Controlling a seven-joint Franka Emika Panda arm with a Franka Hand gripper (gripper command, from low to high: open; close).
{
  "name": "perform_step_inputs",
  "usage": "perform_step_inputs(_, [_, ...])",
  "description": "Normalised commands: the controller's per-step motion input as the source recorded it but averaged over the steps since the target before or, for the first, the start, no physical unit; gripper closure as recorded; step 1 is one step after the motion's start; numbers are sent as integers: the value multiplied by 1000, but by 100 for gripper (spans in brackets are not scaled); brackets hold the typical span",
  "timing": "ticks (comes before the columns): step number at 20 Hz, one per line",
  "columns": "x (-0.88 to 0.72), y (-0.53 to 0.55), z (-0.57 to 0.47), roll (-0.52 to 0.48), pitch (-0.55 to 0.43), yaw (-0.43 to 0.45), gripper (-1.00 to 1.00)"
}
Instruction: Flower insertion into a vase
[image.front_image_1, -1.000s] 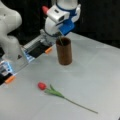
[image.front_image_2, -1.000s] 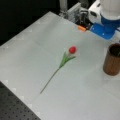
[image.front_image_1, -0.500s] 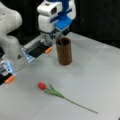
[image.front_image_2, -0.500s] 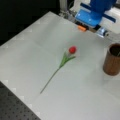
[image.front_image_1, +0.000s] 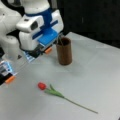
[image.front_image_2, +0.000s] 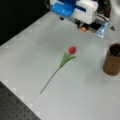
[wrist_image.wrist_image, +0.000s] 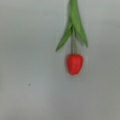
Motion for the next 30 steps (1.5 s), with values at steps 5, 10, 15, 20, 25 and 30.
perform_step_inputs(5, [297, -291, -235, -171, 58, 99, -100])
perform_step_inputs(10, [219, 60, -165, -160, 82, 69, -100])
perform_step_inputs(15, [169, 128, -209, -93, 124, 38, -100])
perform_step_inputs(20, [258, 96, -362, -80, 178, 62, -100])
perform_step_inputs(25, [305, 41, -433, -131, 164, 76, -100])
perform_step_inputs(30, [303, 66, -321, -155, 101, 77, -100])
